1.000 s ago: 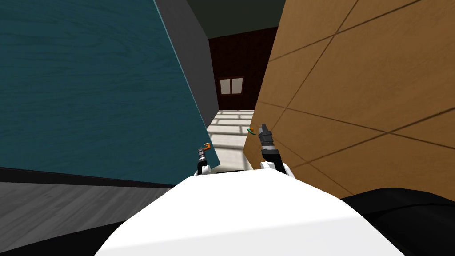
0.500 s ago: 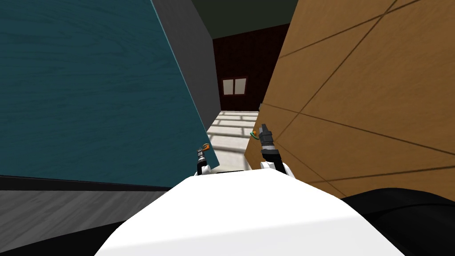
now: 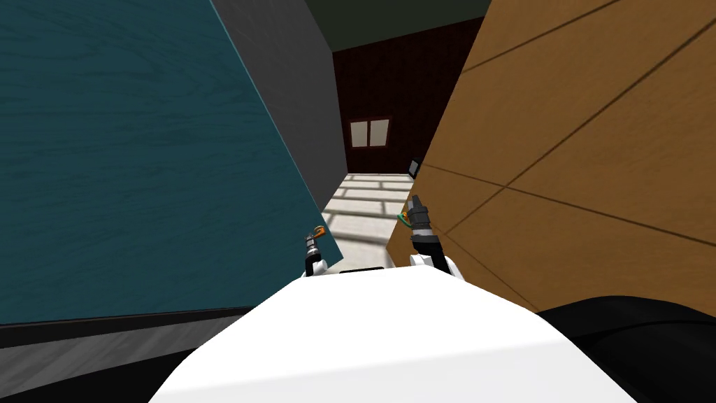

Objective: Push the door open

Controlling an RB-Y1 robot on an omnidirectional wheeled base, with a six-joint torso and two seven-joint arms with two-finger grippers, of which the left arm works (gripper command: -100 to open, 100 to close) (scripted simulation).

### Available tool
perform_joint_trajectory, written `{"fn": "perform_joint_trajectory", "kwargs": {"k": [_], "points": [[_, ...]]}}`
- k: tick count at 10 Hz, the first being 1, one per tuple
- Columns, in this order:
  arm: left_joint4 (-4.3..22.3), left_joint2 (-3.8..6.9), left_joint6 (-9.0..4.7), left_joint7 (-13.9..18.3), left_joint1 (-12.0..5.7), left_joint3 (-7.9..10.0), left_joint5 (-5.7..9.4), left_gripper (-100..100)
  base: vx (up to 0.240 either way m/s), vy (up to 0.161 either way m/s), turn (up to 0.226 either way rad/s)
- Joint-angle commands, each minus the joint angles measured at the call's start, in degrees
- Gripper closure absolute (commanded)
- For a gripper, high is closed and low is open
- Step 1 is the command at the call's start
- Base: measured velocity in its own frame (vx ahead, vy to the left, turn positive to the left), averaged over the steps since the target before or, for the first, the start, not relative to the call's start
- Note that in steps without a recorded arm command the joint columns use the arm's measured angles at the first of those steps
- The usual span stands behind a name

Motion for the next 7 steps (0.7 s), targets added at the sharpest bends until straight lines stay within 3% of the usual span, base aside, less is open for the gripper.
{"fn": "perform_joint_trajectory", "kwargs": {"k": [1, 4, 7], "points": [[0.89, 0.76, -1.27, -0.43, -0.72, 1.6, 0.87, 100, 0.198, 0.014, 0.052], [0.89, 0.76, -1.27, -0.43, -0.72, 1.6, 0.87, 100, 0.085, 0.003, 0.007], [0.65, -1.84, -1.39, -1.43, -0.82, 3.33, 1.92, 100, 0.155, -0.026, 0.069]]}}
